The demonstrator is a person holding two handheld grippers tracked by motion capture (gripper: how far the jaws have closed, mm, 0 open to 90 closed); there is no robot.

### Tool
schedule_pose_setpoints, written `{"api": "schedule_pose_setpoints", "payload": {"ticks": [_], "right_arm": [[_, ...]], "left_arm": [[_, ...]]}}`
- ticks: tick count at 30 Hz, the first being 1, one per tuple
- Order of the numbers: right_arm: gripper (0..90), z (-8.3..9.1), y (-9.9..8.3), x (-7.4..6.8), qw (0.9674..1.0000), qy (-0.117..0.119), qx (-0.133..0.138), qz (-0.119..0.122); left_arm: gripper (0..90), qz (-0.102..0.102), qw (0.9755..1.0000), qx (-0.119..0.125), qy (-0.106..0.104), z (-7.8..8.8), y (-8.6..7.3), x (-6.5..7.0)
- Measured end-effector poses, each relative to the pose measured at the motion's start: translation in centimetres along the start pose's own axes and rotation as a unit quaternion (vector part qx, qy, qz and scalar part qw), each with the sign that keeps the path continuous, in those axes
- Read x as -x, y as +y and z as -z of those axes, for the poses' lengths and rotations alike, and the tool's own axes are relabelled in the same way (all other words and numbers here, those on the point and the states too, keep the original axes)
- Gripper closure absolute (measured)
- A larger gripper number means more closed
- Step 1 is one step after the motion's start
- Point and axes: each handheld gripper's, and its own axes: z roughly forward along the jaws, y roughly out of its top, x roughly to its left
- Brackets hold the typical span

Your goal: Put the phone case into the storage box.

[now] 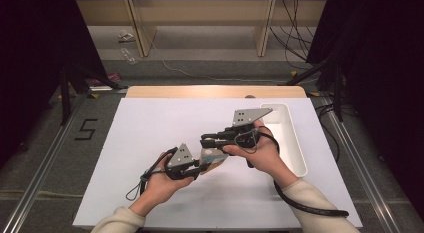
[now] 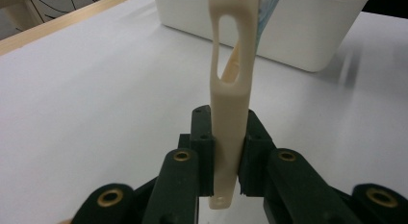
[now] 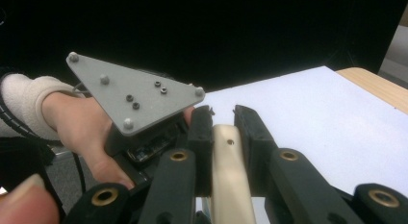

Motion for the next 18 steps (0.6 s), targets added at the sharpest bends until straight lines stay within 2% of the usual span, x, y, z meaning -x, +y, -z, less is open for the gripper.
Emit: {"api": "schedule_pose_setpoints", "payload": {"ticks": [5,9,12,16,18], "right_arm": [[76.9,0.01,0.00,0.03,1.0000,-0.002,0.003,0.005],[71.5,-0.04,0.00,0.03,0.9999,-0.004,0.004,0.013],[61.6,-0.08,-0.04,0.08,0.9997,-0.012,0.010,0.018],[46.9,-0.07,-0.11,0.28,0.9994,-0.022,0.024,0.011],[42.7,-0.05,-0.14,0.38,0.9992,-0.022,0.033,0.008]], "left_arm": [[79.1,0.000,1.0000,0.000,-0.001,0.02,0.01,0.00],[79.2,-0.003,1.0000,-0.001,0.001,0.06,0.01,-0.05],[79.2,-0.003,1.0000,-0.001,0.004,0.11,0.03,-0.09],[79.2,-0.004,1.0000,-0.001,0.006,0.12,0.02,-0.09],[79.2,-0.002,1.0000,-0.002,0.008,0.13,-0.02,-0.12]]}}
